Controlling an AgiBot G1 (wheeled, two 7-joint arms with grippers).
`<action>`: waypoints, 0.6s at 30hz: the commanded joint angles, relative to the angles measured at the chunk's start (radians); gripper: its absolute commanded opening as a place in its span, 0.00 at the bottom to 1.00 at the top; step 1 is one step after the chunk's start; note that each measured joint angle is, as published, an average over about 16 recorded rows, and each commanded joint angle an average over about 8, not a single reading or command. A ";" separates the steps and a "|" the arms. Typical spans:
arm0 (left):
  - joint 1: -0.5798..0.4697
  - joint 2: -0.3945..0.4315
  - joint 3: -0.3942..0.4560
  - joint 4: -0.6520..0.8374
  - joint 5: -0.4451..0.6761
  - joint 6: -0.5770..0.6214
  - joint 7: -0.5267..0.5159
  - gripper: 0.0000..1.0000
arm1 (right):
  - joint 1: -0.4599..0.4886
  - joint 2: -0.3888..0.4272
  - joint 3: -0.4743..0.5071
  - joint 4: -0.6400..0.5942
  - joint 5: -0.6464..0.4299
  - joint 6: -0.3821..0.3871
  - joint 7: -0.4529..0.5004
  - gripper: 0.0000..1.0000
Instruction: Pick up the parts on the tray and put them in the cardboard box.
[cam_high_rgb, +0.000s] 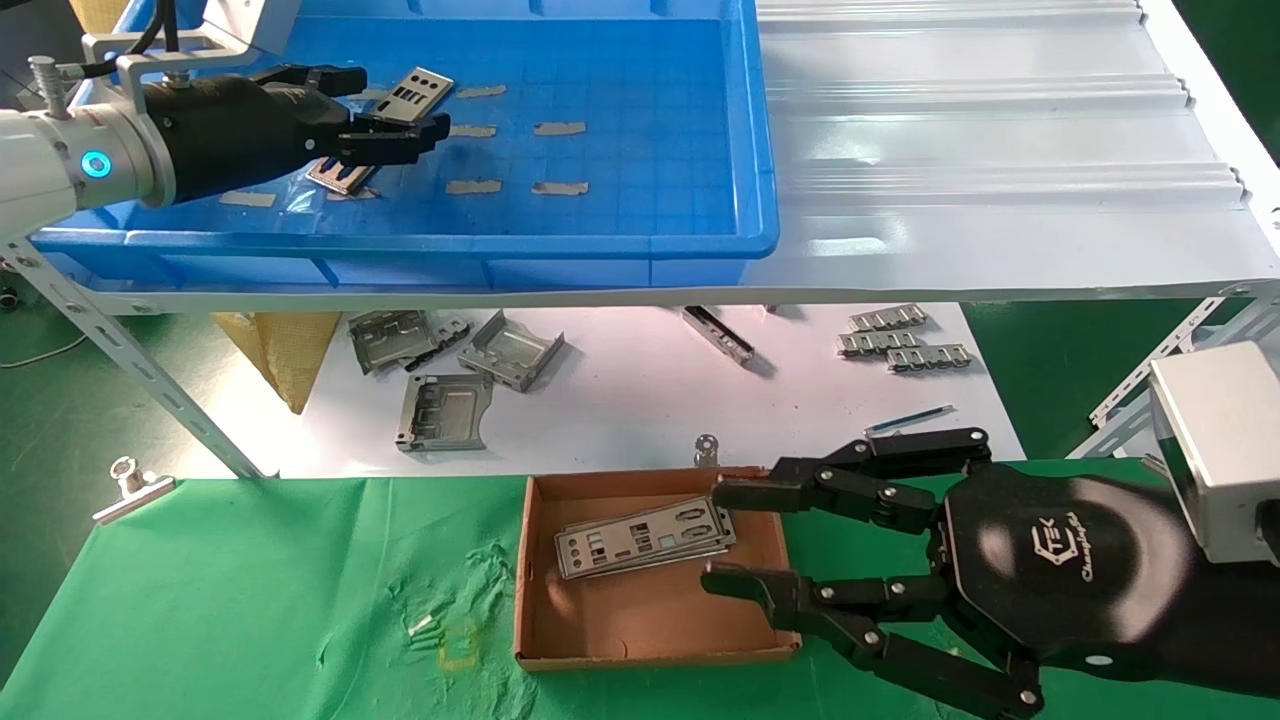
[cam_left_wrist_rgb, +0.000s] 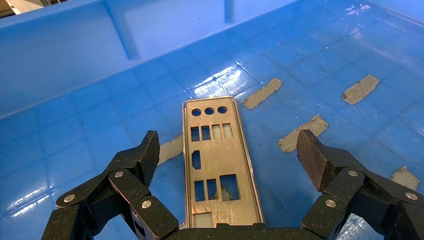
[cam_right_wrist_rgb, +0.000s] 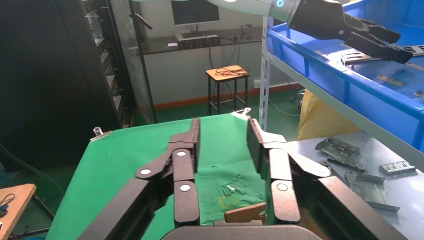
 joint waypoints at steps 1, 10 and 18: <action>-0.004 0.003 0.003 0.007 0.004 -0.001 -0.004 0.03 | 0.000 0.000 0.000 0.000 0.000 0.000 0.000 1.00; -0.010 0.007 0.011 0.008 0.016 0.000 0.010 0.00 | 0.000 0.000 0.000 0.000 0.000 0.000 0.000 1.00; -0.017 0.013 0.014 0.013 0.021 -0.001 0.013 0.00 | 0.000 0.000 0.000 0.000 0.000 0.000 0.000 1.00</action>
